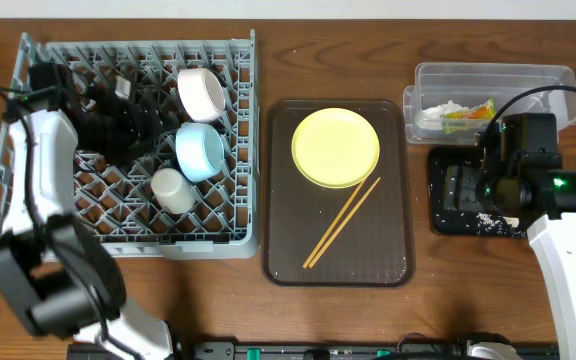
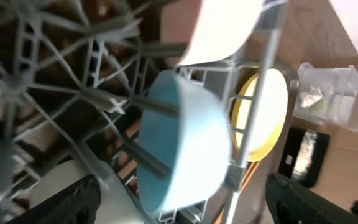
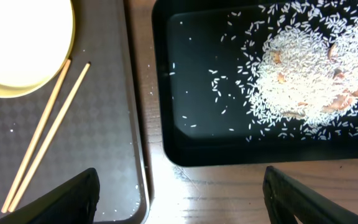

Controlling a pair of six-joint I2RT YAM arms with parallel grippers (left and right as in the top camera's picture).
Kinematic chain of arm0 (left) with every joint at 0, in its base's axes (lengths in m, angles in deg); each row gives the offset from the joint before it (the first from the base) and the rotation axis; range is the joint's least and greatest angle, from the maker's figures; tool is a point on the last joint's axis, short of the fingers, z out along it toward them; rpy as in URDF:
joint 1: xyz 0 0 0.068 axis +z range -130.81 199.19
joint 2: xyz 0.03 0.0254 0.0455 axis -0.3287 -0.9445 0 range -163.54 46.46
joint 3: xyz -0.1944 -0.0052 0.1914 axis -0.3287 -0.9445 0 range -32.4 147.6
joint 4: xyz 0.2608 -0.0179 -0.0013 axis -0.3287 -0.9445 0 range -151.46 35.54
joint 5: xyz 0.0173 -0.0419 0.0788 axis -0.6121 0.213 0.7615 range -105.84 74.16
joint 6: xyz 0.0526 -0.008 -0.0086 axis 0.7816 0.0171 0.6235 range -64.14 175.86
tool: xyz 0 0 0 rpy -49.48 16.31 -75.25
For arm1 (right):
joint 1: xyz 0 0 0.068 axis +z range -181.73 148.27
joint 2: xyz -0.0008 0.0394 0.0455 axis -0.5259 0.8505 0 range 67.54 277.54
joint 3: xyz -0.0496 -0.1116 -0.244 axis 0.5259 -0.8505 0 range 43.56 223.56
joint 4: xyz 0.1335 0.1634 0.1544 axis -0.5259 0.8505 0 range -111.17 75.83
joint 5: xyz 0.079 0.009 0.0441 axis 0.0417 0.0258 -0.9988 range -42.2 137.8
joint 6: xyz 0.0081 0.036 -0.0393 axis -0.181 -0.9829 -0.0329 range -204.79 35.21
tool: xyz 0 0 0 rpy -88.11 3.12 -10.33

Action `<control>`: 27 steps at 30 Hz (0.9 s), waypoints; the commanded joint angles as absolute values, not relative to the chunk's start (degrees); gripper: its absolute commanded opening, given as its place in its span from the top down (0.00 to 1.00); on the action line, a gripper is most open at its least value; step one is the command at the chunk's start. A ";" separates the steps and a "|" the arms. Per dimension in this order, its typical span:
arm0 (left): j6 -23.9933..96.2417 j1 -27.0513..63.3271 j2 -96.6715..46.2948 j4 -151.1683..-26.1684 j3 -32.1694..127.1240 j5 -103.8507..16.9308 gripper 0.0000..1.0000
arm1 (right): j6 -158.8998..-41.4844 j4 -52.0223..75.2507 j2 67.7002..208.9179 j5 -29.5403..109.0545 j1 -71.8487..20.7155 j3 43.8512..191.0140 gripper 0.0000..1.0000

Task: Sort waste into correct bins and load items into the dishwasher rack
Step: 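Reach the left gripper to the wooden chopsticks on the tray and grasp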

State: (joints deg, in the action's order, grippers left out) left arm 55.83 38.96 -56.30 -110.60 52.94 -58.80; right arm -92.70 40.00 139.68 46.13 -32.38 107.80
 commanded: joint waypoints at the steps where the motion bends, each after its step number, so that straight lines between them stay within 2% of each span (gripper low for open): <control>1: 55.85 36.51 -47.80 -110.54 55.59 -51.37 0.14 | -92.91 39.41 139.17 46.22 -32.83 108.68 0.17; 5: 55.85 30.69 -41.81 -110.73 55.59 -43.07 0.13 | -92.91 39.01 139.17 46.19 -32.83 108.68 0.17; 10: 55.81 18.87 -38.58 -112.77 55.59 -34.00 0.13 | -92.94 39.03 139.17 45.82 -32.83 108.68 0.18; 18: 55.19 -0.36 -40.11 -114.14 50.54 -29.45 0.13 | -92.91 39.03 139.17 45.84 -32.83 108.61 0.17; 22: 53.40 -8.74 -41.92 -111.48 46.28 -21.71 0.13 | -92.91 39.03 139.17 45.82 -32.83 108.39 0.17; 27: 51.09 -16.43 -46.05 -106.47 42.78 -20.71 0.13 | -92.89 39.08 139.17 45.84 -32.83 108.31 0.17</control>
